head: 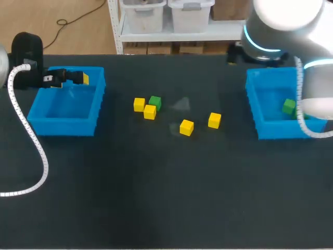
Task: Put the green cubes in the right bin and the yellow cubes in the left bin.
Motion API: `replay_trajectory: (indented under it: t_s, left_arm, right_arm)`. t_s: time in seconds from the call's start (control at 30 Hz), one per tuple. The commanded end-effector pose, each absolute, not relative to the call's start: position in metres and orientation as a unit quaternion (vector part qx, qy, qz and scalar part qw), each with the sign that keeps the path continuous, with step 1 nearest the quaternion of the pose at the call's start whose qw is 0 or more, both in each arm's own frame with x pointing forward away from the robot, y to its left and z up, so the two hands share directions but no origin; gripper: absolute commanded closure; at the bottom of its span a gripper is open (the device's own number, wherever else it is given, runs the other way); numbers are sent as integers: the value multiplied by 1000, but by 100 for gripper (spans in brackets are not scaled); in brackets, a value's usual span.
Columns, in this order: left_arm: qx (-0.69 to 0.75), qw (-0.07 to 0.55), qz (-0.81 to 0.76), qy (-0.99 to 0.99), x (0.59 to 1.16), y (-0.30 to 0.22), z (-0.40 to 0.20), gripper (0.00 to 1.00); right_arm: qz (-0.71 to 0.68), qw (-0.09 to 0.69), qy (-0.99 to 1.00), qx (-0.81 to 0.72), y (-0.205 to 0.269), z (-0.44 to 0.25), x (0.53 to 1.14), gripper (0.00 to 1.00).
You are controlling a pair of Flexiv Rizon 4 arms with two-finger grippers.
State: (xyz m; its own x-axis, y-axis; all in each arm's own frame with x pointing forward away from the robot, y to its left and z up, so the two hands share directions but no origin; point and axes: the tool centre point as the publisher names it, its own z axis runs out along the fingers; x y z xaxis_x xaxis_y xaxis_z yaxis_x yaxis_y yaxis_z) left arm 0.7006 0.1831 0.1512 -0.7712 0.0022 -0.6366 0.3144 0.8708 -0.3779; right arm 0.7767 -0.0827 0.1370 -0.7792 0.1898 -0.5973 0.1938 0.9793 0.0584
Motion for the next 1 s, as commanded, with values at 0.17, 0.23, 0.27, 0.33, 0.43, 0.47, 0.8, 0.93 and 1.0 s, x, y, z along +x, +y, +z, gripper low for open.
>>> replay_trajectory:
  t_s: [0.17, 0.23, 0.27, 0.33, 0.43, 0.47, 0.8, 0.93, 1.0]
  left_arm:
    - [88, 330, -243, 908, 700, 185, 150, 0]
    - [88, 330, -243, 908, 700, 185, 150, 0]
    - [88, 330, -243, 908, 700, 185, 150, 0]
    - [88, 330, -243, 908, 700, 185, 150, 0]
    - [88, 330, -243, 908, 700, 185, 150, 0]
    - [88, 330, -243, 908, 700, 185, 150, 0]
    - [88, 330, -243, 908, 700, 185, 150, 0]
    - [88, 330, -243, 908, 700, 185, 150, 0]
    - [88, 330, -243, 908, 700, 185, 150, 0]
  right_arm:
    - [14, 263, 959, 99, 7, 136, 779, 0]
    - [13, 251, 964, 88, 25, 132, 775, 0]
    - [12, 244, 966, 83, 34, 130, 773, 0]
    - [7, 236, 969, 73, 51, 128, 770, 0]
    - [5, 224, 973, 54, 75, 125, 763, 0]
    - [5, 220, 974, 47, 84, 123, 760, 0]
    - [10, 155, 987, 32, 135, 95, 743, 0]
    - [15, 133, 990, 37, 144, 81, 741, 0]
    - [15, 126, 991, 37, 147, 75, 742, 0]
